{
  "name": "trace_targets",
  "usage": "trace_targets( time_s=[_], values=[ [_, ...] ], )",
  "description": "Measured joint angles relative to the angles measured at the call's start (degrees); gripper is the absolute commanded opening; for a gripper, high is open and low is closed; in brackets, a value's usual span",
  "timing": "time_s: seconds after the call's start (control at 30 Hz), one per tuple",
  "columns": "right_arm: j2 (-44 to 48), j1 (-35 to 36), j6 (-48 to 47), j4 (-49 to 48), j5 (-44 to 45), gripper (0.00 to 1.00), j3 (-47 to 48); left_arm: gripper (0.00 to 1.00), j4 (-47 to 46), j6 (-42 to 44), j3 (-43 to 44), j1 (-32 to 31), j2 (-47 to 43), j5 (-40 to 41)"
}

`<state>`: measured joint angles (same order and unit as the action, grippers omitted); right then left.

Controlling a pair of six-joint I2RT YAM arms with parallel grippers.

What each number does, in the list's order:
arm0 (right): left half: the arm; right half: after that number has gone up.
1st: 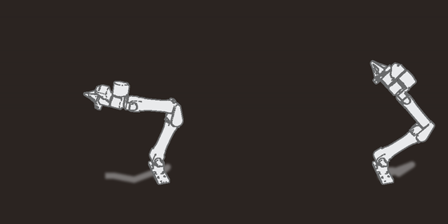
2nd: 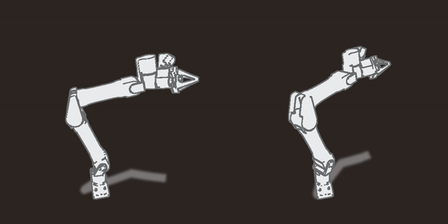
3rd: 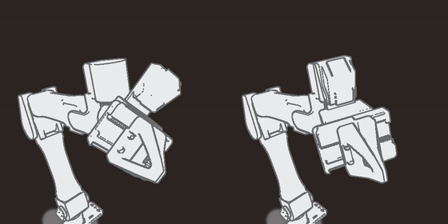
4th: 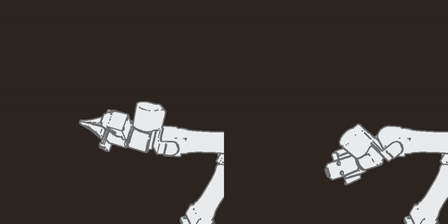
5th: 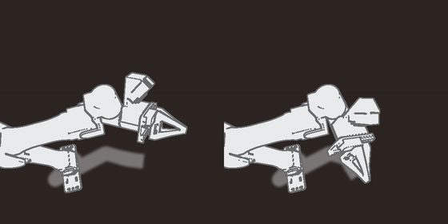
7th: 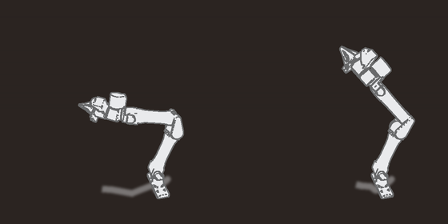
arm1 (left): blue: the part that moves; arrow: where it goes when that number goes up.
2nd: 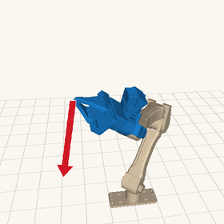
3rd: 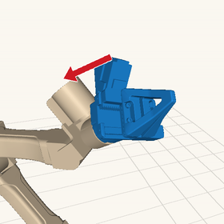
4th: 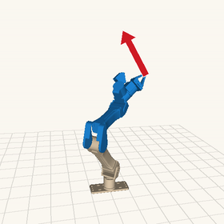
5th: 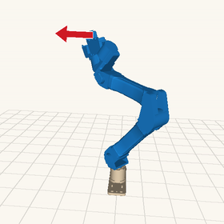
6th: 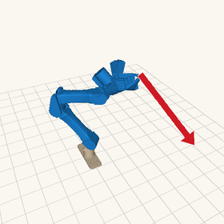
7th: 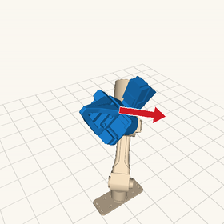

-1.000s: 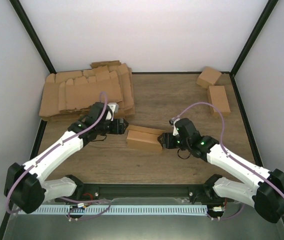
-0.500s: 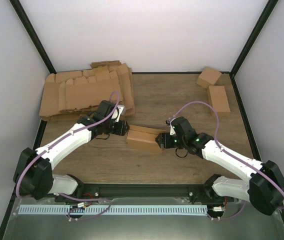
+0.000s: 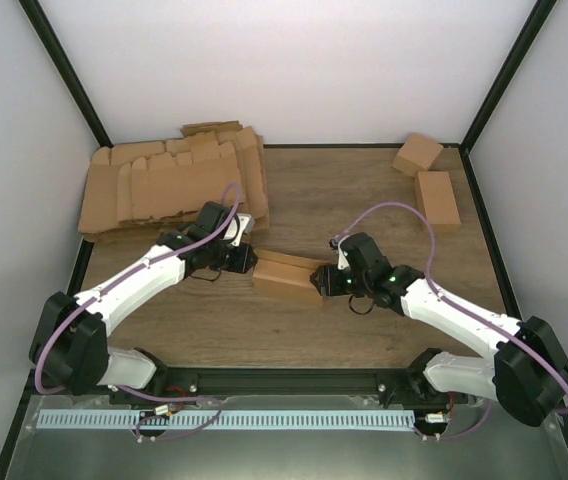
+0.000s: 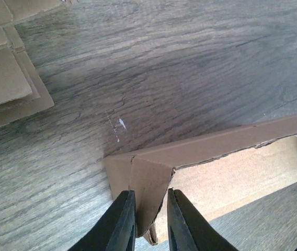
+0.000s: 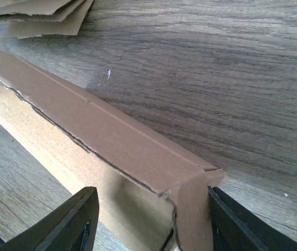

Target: Fold the paper box

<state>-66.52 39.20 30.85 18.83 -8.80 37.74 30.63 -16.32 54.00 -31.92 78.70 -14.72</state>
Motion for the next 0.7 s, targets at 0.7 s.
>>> trace_targets(
  time_s=[0.7],
  values=[
    [-0.55, 0.0, -0.02, -0.13, -0.09, 0.57, -0.09, 0.05, 1.99, -10.91, -0.02, -0.22, -0.63, -2.64]
  ],
)
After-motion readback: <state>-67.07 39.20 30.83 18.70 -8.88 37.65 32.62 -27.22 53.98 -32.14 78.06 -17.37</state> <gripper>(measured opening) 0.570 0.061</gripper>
